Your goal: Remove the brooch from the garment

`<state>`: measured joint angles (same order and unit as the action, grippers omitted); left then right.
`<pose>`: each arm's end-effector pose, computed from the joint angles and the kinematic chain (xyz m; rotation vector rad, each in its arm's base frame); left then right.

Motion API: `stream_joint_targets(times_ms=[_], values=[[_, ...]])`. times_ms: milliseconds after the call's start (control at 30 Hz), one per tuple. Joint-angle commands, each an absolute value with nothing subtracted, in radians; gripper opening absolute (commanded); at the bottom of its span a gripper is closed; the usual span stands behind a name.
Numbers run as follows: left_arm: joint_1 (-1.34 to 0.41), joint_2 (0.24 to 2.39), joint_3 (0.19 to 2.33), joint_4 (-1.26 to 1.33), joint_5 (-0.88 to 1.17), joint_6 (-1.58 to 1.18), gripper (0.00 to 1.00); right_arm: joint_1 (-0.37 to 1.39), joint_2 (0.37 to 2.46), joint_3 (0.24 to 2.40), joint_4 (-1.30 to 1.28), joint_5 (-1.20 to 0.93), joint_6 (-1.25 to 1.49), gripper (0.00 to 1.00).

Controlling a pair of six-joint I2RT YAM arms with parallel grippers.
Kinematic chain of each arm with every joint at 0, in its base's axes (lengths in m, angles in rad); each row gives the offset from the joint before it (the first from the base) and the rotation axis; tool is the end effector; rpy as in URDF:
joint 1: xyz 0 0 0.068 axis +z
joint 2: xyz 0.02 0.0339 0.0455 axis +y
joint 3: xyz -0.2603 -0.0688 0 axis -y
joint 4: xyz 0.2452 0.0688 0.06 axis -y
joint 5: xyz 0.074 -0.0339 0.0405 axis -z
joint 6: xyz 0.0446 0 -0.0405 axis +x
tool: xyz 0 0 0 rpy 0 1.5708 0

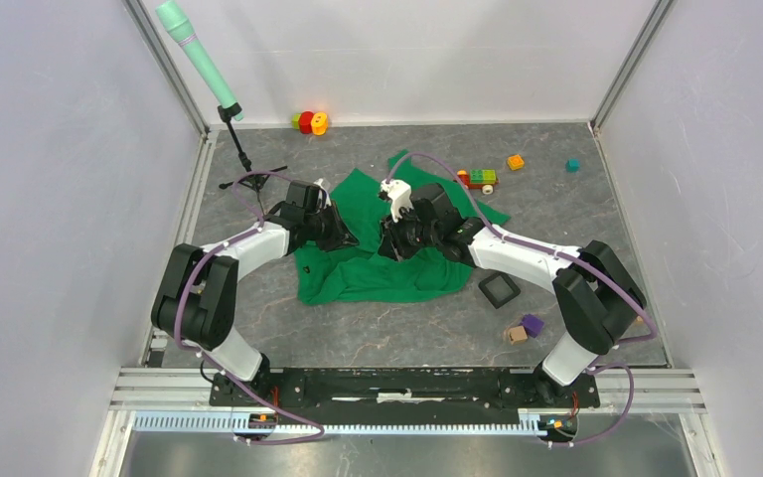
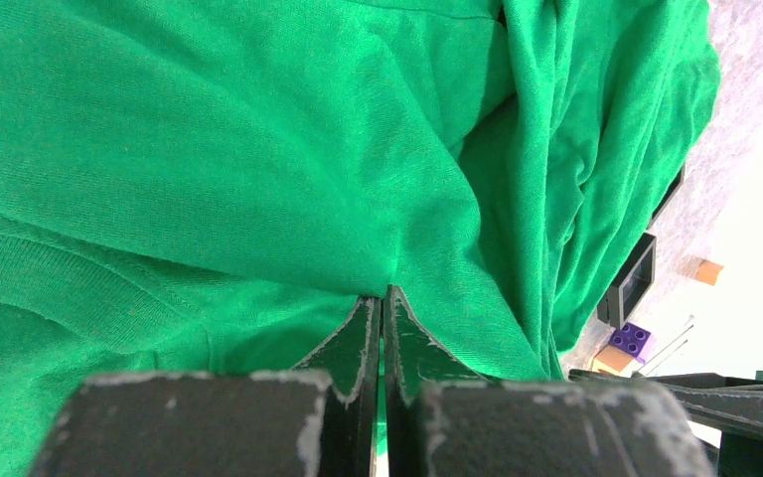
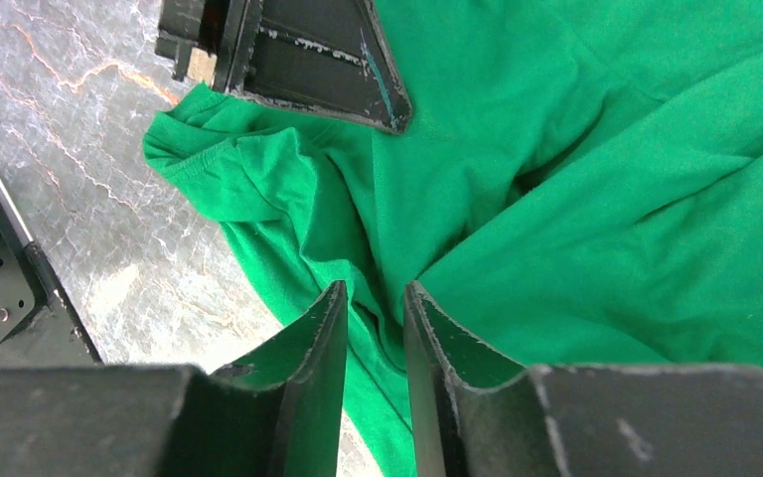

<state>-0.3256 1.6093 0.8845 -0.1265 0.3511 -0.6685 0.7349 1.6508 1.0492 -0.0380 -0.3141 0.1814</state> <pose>0.3075 -0.1200 0.1688 -0.2664 2.5315 -0.8515 0.2655 0.2585 0.2142 -0.8051 2.1641 0.8384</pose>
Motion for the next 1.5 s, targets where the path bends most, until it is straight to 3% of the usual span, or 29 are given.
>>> stream_joint_targets(times_ms=[0,100,167,233,467,933,1133,1300,1367,1467], values=[[-0.322,1.595,0.923,-0.120,0.351,-0.670,0.02,0.735,1.628,1.051,0.028,-0.328,0.190,0.31],[-0.322,1.597,0.923,-0.121,0.353,-0.668,0.02,0.735,1.632,1.053,0.026,-0.331,0.191,0.25],[-0.322,1.597,0.925,-0.127,0.349,-0.665,0.02,0.735,1.631,1.051,0.026,-0.333,0.192,0.06],[-0.321,1.598,0.927,-0.127,0.345,-0.664,0.02,0.734,1.631,1.051,0.024,-0.333,0.191,0.00],[-0.263,1.679,0.997,-0.122,0.350,-0.663,0.02,0.734,1.572,1.010,0.015,-0.401,0.198,0.00],[-0.177,2.038,1.457,-0.217,0.335,-0.668,0.02,0.840,1.254,0.794,-0.079,-0.553,0.255,0.00],[-0.173,2.052,1.522,-0.246,0.311,-0.651,0.03,0.940,1.271,0.725,-0.009,-0.569,0.317,0.00],[-0.173,2.012,1.491,-0.282,0.279,-0.604,0.08,1.019,1.340,0.747,0.051,-0.584,0.331,0.17],[-0.173,1.985,1.464,-0.293,0.279,-0.592,0.23,1.020,1.337,0.761,0.041,-0.545,0.323,0.32],[-0.181,1.916,1.393,-0.294,0.268,-0.568,0.48,1.006,1.318,0.799,-0.036,-0.425,0.279,0.43]])
